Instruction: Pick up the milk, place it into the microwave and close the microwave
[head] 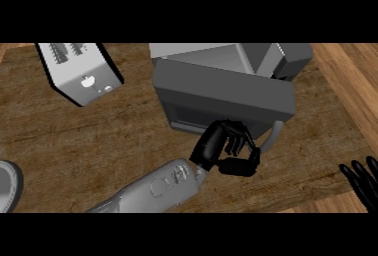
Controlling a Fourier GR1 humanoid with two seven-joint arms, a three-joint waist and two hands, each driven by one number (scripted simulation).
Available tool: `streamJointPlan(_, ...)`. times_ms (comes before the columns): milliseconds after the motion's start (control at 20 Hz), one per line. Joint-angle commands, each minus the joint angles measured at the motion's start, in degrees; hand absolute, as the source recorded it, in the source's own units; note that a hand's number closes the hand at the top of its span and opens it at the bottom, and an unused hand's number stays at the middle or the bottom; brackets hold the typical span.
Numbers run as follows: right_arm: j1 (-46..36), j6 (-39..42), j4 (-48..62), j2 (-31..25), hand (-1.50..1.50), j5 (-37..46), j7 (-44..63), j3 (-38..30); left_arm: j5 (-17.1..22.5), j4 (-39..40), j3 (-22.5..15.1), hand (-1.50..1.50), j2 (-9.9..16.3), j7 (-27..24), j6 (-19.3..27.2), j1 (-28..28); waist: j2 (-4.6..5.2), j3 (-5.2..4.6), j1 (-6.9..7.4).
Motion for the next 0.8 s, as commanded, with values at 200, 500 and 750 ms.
streamJointPlan(200, 0.3, -0.7, -2.1, -1.0, -1.5, -2.7, 2.7, -0.4, 7.4, 4.5, 4.5, 1.5, -0.2, -3.1, 0.4, -6.9, 0.5, 0.0, -1.73)
streamJointPlan(500, -0.6, -1.5, -3.5, -2.6, -1.5, -4.9, 4.5, -2.2, 11.7, 8.3, 6.3, 1.5, -0.2, -5.0, -0.8, -9.0, 0.93, -0.01, -1.86)
streamJointPlan(750, -1.3, -2.1, -5.3, -2.5, -1.5, -6.3, 4.9, -2.2, 15.9, 9.8, 6.8, 1.5, -0.2, -6.3, -2.9, -9.9, 1.16, -0.06, -2.57)
